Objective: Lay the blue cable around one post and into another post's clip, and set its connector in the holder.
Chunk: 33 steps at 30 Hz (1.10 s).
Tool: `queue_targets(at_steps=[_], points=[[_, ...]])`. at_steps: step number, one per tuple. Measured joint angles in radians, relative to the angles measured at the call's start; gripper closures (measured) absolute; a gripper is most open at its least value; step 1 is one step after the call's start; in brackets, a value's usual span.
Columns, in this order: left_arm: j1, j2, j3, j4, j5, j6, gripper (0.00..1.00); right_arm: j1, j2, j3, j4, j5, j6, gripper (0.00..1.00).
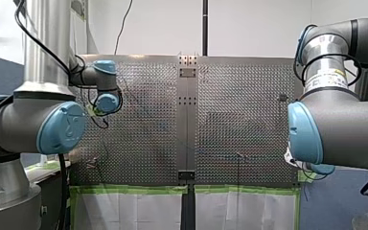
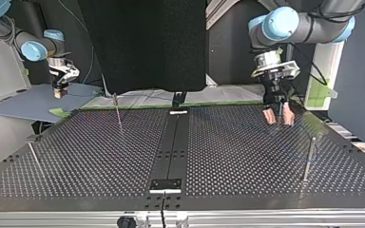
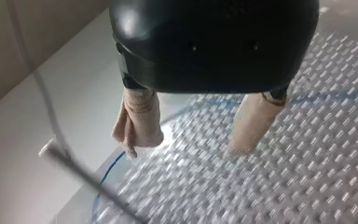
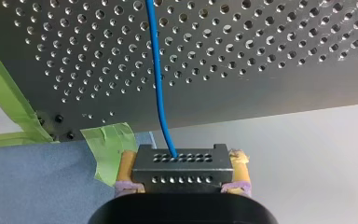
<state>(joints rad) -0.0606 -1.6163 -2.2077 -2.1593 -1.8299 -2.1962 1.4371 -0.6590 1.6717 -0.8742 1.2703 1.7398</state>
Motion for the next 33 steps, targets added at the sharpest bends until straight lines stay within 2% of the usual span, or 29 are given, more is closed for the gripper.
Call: queue_targets(at_steps=[4,10,15,24,28,33], points=[[0.042,0.0,0.003,-0.016,-0.02,-0.044,0.0,0.001,0.0,0.0,0.0,0.0,0.0,1.0],[0.076,0.0,0.005,-0.01,-0.023,-0.079,0.0,0.002,0.0,0.0,0.002,0.0,-0.003,1.0],[0.092,-0.003,0.007,0.008,0.011,-0.107,0.0,0.002,0.0,0.0,0.003,0.0,-0.003,1.0],[0.104,-0.035,0.019,0.075,0.091,-0.195,0.0,0.003,0.0,0.0,0.003,0.0,-0.003,1.0],[0.107,-0.072,0.037,0.105,0.07,-0.24,0.0,0.003,0.0,0.0,0.003,0.0,-0.003,1.0],[0.11,-0.104,0.061,0.082,0.021,-0.293,0.0,0.004,0.0,0.0,0.003,0.0,-0.003,1.0]])
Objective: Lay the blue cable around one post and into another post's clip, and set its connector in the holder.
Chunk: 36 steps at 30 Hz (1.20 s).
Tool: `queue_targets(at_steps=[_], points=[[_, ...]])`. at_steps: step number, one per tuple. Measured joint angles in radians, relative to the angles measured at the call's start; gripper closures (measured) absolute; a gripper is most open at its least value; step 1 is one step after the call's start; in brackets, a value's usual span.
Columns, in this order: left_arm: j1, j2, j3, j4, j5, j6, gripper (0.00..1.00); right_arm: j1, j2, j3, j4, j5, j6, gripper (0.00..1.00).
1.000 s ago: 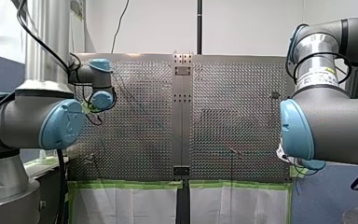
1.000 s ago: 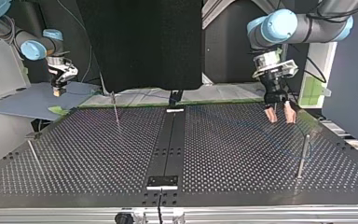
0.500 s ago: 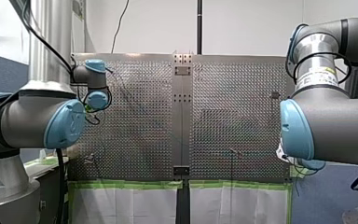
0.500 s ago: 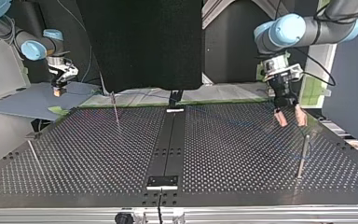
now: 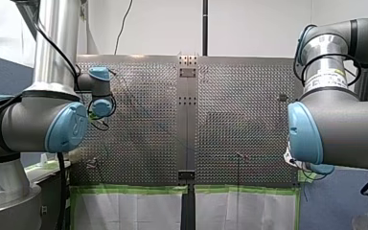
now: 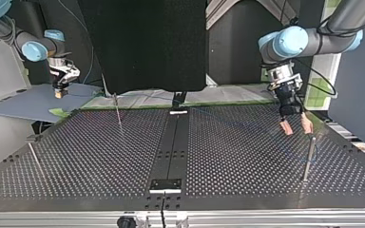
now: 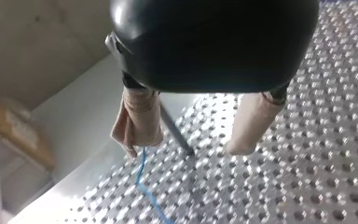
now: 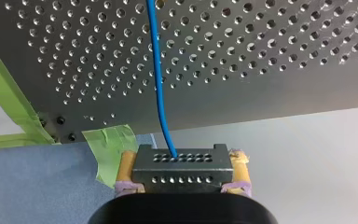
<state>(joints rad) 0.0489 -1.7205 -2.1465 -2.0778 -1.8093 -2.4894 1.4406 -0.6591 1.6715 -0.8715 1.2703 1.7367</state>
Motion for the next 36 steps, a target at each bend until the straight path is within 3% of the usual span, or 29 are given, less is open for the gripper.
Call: queue_targets(at_steps=[6,18,24,28,36], points=[[0.004,-0.005,0.042,-0.061,-0.065,-0.058,0.0,0.001,0.0,0.0,0.001,0.0,-0.001,1.0],[-0.003,-0.006,0.161,-0.192,-0.186,-0.059,0.0,0.002,0.0,0.0,0.002,0.0,0.001,1.0],[-0.004,-0.007,0.2,-0.255,-0.189,-0.062,0.0,0.002,0.0,0.0,0.002,0.0,0.002,1.0],[-0.005,-0.007,0.217,-0.3,-0.168,-0.085,0.0,0.002,0.0,0.0,0.002,0.0,0.003,1.0],[0.001,-0.033,0.243,-0.348,-0.155,-0.097,0.0,0.002,0.0,0.0,0.0,0.0,0.003,1.0]])
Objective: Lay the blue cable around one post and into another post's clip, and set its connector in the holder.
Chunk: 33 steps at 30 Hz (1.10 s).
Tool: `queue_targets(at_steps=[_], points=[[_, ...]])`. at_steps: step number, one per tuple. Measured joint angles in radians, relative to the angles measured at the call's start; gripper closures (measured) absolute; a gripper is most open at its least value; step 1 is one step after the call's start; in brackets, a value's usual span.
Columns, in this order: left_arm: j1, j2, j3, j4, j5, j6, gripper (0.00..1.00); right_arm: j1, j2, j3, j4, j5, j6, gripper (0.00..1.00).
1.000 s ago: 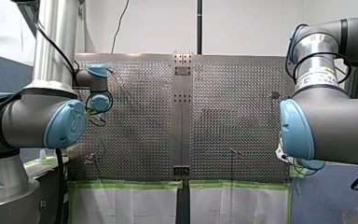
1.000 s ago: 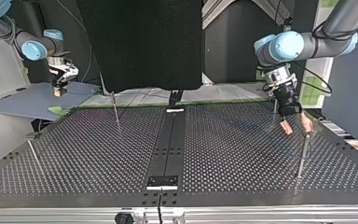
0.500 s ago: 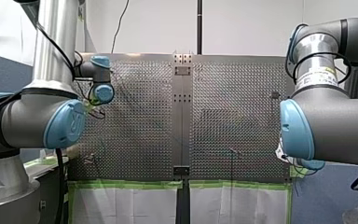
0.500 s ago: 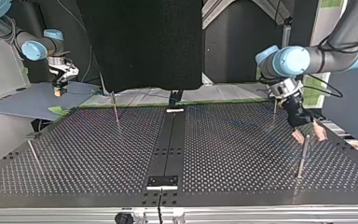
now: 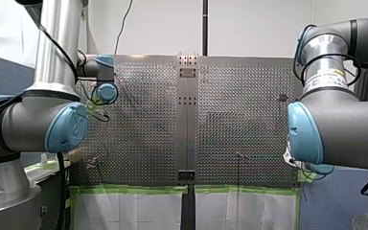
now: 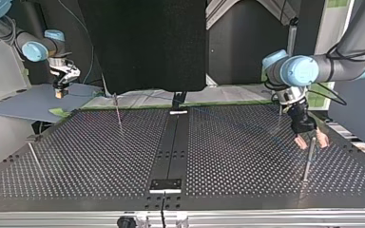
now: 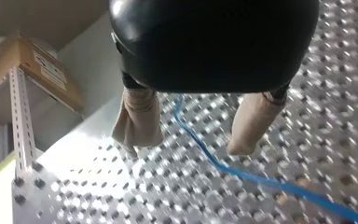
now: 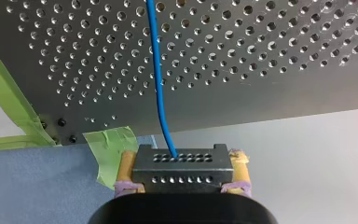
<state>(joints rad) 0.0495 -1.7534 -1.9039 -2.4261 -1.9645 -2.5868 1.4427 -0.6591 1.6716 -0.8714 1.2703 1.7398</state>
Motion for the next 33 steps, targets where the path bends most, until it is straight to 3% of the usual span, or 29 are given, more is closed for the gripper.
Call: queue_targets(at_steps=[9,15,28,33], points=[[0.012,-0.039,0.023,-0.017,-0.021,0.034,0.0,0.001,0.0,0.0,0.002,0.0,0.0,1.0],[0.026,-0.04,0.029,-0.012,-0.005,0.038,0.0,0.001,0.0,0.0,0.008,0.0,-0.003,1.0],[0.036,-0.083,0.047,0.006,0.048,0.033,0.0,0.005,0.0,0.004,0.031,-0.018,-0.047,1.0],[0.041,-0.084,0.056,0.006,0.049,0.033,0.0,0.0,-0.012,0.014,0.035,-0.018,-0.05,1.0]])
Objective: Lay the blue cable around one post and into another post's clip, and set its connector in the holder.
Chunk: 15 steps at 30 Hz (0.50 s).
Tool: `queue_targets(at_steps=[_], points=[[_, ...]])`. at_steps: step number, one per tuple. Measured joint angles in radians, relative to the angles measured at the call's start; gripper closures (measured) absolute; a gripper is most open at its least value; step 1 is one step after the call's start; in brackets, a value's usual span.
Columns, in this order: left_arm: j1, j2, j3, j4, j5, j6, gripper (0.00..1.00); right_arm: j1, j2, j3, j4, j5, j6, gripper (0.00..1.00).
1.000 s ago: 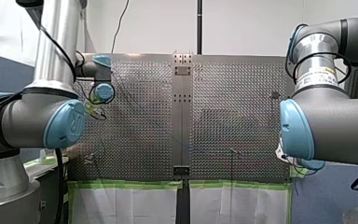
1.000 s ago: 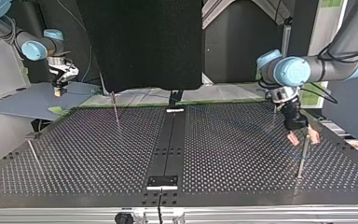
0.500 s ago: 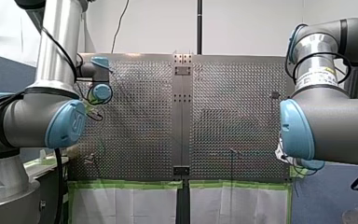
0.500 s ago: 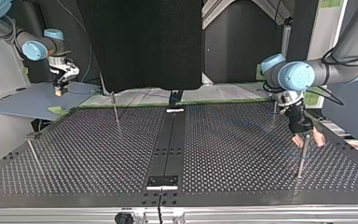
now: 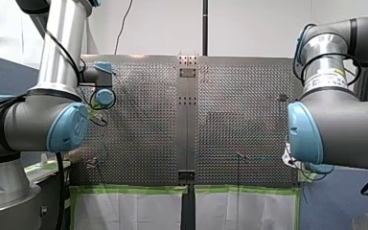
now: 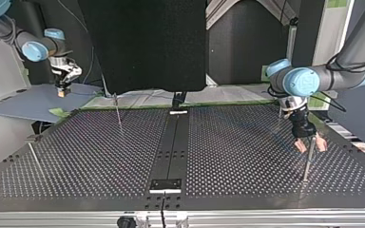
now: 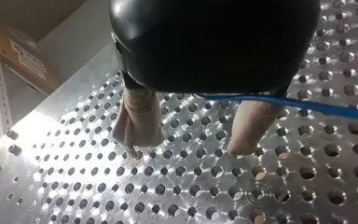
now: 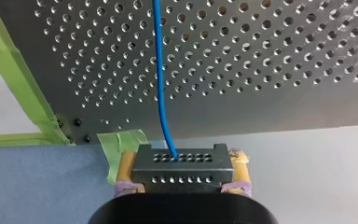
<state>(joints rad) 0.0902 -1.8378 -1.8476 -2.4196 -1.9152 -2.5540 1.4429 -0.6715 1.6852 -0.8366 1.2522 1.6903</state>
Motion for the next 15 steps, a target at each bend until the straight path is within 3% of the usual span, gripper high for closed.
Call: queue_targets(at_steps=[9,15], points=[[0.0,0.0,0.002,0.0,0.007,0.0,0.0,-0.005,-0.08,0.078,-0.073,0.055,0.054,1.0],[-0.006,-0.001,0.002,-0.002,0.01,0.005,0.0,-0.001,-0.135,0.133,-0.127,0.065,0.084,1.0]])
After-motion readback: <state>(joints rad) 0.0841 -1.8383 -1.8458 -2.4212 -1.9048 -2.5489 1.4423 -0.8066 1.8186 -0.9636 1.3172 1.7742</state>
